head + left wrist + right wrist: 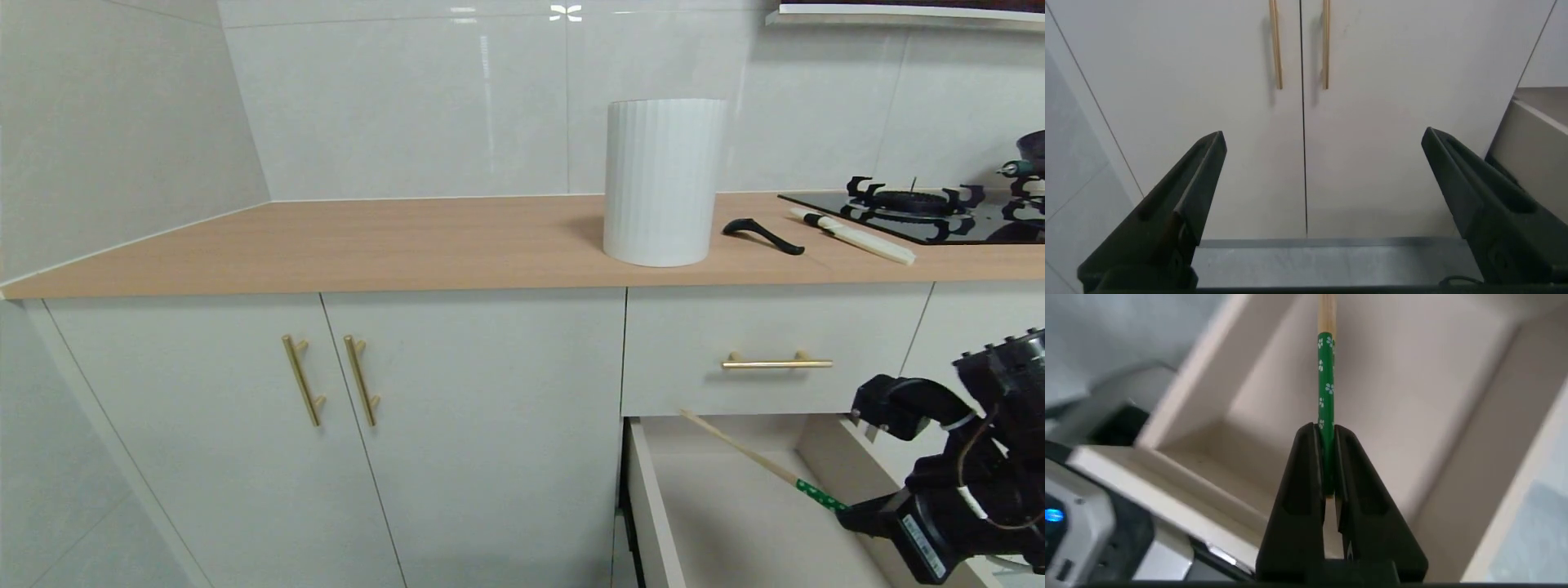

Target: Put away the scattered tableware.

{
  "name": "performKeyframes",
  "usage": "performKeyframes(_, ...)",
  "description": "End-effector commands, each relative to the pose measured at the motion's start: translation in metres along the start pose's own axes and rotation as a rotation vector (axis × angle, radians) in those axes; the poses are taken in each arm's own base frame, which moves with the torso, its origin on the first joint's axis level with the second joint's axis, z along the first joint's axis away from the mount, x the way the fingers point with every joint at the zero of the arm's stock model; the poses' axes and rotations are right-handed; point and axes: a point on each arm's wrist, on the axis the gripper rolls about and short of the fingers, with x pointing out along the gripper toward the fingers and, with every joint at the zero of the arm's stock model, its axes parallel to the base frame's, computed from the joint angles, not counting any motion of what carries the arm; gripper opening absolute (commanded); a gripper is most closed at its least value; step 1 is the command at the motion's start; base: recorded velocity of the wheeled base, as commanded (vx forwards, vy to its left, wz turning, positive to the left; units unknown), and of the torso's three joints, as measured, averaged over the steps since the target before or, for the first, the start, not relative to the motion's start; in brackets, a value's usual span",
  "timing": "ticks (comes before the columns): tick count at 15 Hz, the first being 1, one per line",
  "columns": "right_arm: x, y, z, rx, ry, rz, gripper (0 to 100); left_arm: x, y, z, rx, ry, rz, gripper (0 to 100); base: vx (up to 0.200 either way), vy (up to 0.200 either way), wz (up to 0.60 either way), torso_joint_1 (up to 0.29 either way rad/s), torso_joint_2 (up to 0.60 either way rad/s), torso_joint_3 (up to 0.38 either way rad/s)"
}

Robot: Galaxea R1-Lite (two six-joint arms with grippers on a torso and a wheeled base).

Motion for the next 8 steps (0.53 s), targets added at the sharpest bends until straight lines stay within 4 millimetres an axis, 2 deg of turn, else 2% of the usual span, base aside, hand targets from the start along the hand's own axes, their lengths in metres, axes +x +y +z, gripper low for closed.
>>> performKeyframes(1, 0.043, -0.002, 0.001, 0.016, 0.159, 0.019, 0, 0.0, 0.0, 0.0, 0.0, 0.0, 0.0, 100, 0.0, 0.0, 0.0, 0.0, 0.0, 0.0)
performKeyframes(4, 0.074, -0.006, 0.007, 0.109, 0.248, 0.016, 0, 0.0, 0.0, 0.0, 0.0, 0.0, 0.0, 100, 0.0, 0.0, 0.0, 0.0, 0.0, 0.0)
performKeyframes(8, 0.138, -0.012, 0.022, 0.321, 0.364, -0.026, 0, 0.0, 0.0, 0.0, 0.0, 0.0, 0.0, 100, 0.0, 0.0, 0.0, 0.0, 0.0, 0.0)
